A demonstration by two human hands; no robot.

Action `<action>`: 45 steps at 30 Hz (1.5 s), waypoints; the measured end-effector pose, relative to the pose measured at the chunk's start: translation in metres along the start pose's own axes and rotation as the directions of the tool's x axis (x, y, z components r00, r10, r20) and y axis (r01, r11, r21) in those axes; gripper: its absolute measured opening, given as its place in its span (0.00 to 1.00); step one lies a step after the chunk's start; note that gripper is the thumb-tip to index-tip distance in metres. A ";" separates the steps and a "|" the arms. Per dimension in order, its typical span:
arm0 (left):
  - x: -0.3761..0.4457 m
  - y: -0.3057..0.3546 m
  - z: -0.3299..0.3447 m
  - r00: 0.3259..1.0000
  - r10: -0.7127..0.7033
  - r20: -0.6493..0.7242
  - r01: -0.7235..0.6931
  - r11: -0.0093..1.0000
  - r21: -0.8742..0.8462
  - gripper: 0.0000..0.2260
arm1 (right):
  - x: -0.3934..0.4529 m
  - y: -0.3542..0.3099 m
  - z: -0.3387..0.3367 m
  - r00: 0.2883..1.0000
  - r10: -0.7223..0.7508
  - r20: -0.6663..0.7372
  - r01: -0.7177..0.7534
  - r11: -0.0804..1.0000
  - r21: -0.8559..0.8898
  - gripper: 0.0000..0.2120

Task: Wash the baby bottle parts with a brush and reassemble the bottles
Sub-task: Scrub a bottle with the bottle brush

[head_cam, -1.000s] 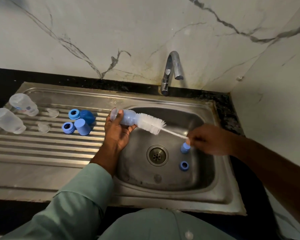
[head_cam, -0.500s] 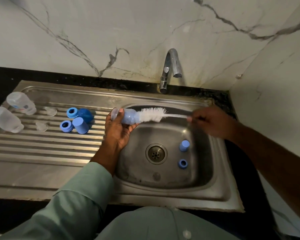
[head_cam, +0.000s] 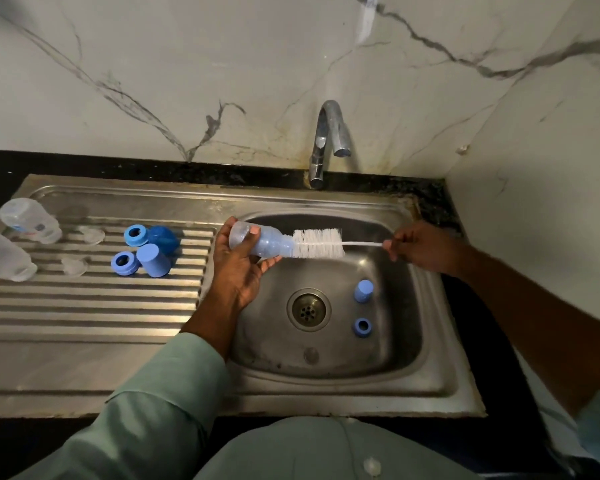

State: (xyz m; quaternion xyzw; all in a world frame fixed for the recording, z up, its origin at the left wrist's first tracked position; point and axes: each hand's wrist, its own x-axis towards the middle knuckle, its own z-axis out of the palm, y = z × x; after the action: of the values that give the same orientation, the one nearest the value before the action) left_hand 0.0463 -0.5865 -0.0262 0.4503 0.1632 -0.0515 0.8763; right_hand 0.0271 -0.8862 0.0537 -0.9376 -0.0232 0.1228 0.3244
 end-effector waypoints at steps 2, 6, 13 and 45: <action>0.004 0.013 0.004 0.996 -0.006 -0.094 -0.009 0.988 -0.151 0.28 | -0.011 0.018 0.017 0.998 -0.037 0.041 0.040 0.997 -0.072 0.15; 0.011 0.034 0.002 0.978 -0.040 -0.205 -0.024 0.954 -0.299 0.33 | -0.039 0.029 0.033 0.997 -0.001 0.076 -0.016 0.975 0.222 0.15; 0.017 0.046 -0.019 0.943 -0.065 -0.328 -0.084 0.904 -0.419 0.29 | -0.062 0.039 0.025 0.982 0.187 -0.010 -0.169 0.908 0.383 0.14; -0.029 -0.013 0.064 0.926 -0.137 -0.351 0.012 0.942 -0.337 0.29 | -0.034 -0.090 0.118 0.987 0.002 -0.162 -0.031 0.984 -0.173 0.28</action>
State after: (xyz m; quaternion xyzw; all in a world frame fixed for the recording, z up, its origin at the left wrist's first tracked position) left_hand 0.0309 -0.6474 0.0085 0.2930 0.3483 0.0284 0.8899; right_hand -0.0320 -0.7481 0.0270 -0.9695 0.0003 0.0466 0.2406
